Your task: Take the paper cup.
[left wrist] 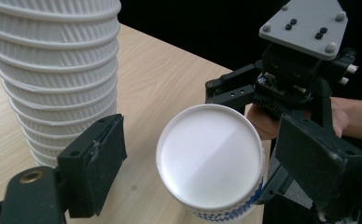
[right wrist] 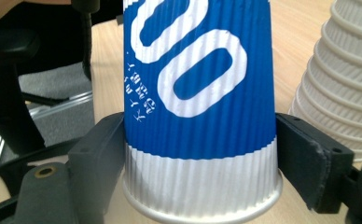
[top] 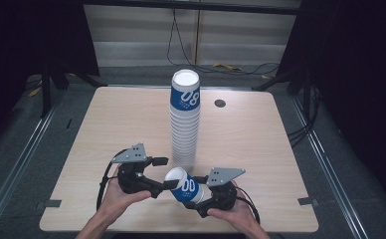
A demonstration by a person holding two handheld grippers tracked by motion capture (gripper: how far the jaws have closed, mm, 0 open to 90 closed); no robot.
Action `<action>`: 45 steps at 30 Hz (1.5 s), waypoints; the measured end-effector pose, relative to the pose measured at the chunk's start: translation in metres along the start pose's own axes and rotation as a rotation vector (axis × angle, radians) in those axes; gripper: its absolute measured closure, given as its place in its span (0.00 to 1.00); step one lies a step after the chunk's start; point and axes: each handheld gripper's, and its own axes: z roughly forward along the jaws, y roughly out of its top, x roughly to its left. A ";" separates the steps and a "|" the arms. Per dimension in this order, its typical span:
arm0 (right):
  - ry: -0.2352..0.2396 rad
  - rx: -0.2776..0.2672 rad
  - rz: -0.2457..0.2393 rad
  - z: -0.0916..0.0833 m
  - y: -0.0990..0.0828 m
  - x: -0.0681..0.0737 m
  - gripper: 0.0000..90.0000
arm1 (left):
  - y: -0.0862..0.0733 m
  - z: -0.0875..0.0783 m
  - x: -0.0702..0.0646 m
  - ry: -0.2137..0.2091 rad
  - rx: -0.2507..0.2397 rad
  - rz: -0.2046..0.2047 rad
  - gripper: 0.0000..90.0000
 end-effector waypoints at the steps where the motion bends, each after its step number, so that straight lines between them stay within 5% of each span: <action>1: 0.000 0.000 0.000 0.000 0.000 0.000 0.23 | 0.000 0.000 0.000 0.000 0.000 0.000 0.18; 16: 0.026 0.125 -0.061 0.000 0.011 -0.001 0.24 | -0.010 0.009 0.000 -0.021 0.102 0.035 0.19; 27: 0.032 0.222 -0.110 0.003 0.015 -0.002 0.24 | -0.013 0.011 0.000 -0.031 0.125 0.032 0.19; 45: 0.041 0.306 -0.191 0.008 0.021 -0.002 0.24 | -0.015 0.017 0.000 -0.059 0.196 0.048 0.24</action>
